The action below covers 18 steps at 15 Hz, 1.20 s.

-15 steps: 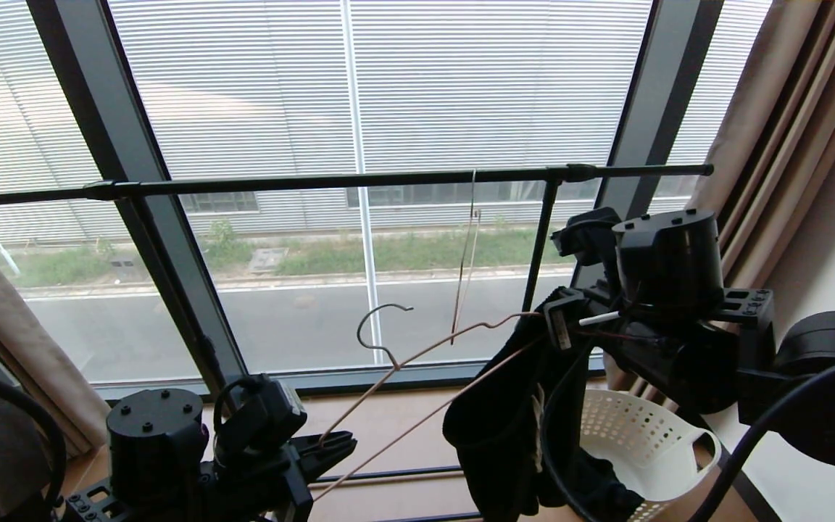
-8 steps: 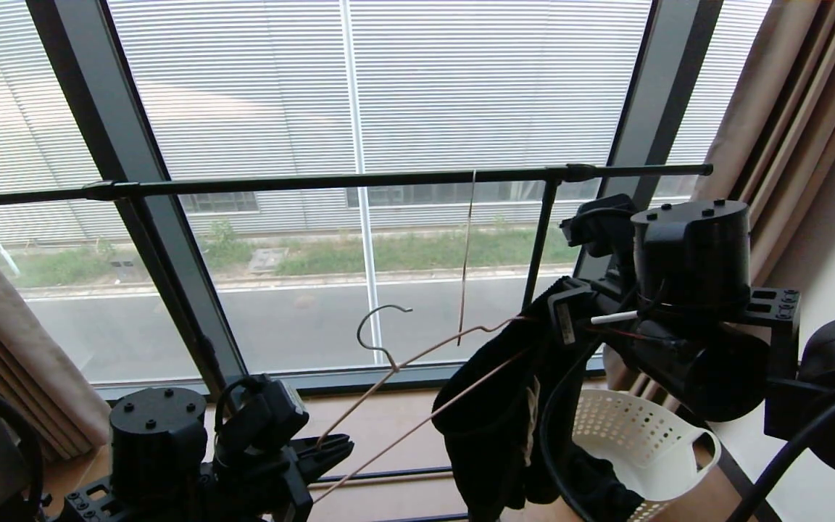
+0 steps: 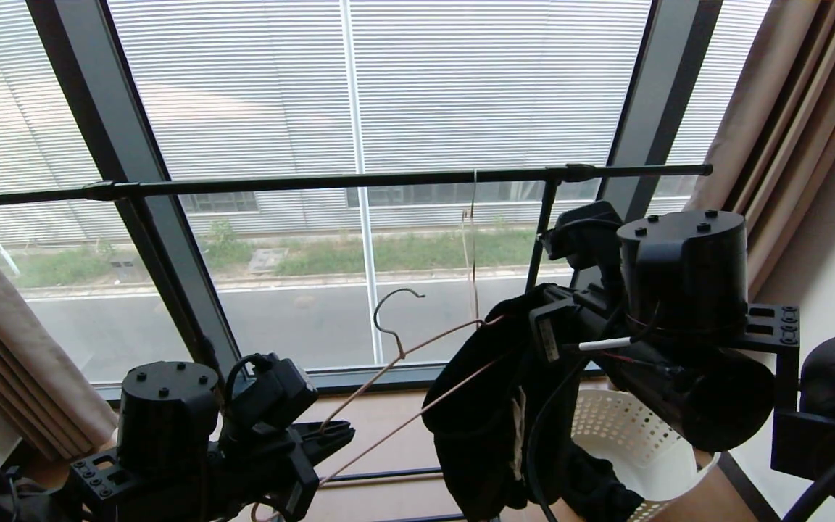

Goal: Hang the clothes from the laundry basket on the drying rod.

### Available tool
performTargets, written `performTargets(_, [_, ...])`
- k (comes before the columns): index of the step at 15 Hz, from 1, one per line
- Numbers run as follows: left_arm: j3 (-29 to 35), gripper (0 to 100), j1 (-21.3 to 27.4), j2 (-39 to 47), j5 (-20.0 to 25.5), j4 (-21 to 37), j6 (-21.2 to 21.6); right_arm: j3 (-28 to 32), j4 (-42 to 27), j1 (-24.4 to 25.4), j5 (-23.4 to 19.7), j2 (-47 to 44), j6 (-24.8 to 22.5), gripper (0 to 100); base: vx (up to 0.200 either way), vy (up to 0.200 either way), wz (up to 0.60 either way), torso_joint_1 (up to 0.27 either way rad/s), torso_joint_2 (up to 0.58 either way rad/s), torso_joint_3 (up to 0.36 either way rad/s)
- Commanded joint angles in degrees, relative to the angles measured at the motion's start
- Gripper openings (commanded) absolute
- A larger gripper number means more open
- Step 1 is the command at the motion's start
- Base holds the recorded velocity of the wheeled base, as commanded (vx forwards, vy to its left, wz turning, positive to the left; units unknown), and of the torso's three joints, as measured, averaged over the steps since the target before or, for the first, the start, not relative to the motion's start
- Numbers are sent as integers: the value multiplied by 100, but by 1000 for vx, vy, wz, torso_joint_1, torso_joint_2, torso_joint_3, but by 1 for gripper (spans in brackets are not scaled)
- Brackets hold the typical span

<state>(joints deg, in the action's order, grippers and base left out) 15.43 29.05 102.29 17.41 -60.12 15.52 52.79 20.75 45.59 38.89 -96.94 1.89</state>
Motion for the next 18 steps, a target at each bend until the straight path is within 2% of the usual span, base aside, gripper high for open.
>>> performTargets(1, [65,0,48,28,8,-17,4,-5,8,222,-4,-27,13,0,0,0,0,0,0,0])
performTargets(4, [12,0,57,1,26,-34,21,30,8,442,-4,-97,84,0,0,0,0,0,0,0])
performTargets(8, [-111,0,66,-25,70,-78,74,30,333,424,-13,-246,-4,0,0,0,0,0,0,0])
performTargets(10, [-137,0,48,-157,87,-78,118,30,360,64,-48,-167,-233,0,0,0,0,0,0,0])
performTargets(11, [-137,0,48,-166,87,-78,118,39,369,55,-48,-159,-250,0,0,0,0,0,0,0])
performTargets(12, [-137,0,48,-174,105,-78,118,65,369,-130,-285,-79,-409,0,0,0,0,0,0,0])
performTargets(13, [-137,0,48,-174,184,-78,118,65,369,-138,-373,-71,-444,0,0,0,0,0,0,0])
performTargets(14, [-155,0,4,-201,509,-78,118,100,421,-147,-470,-88,-453,0,0,0,0,0,0,0])
performTargets(16, [-120,0,-13,-192,544,-78,100,65,571,-130,-470,-123,-461,0,0,0,0,0,0,0])
performTargets(18, [-49,0,-22,-60,544,-78,136,48,579,134,-443,-79,-444,0,0,0,0,0,0,0])
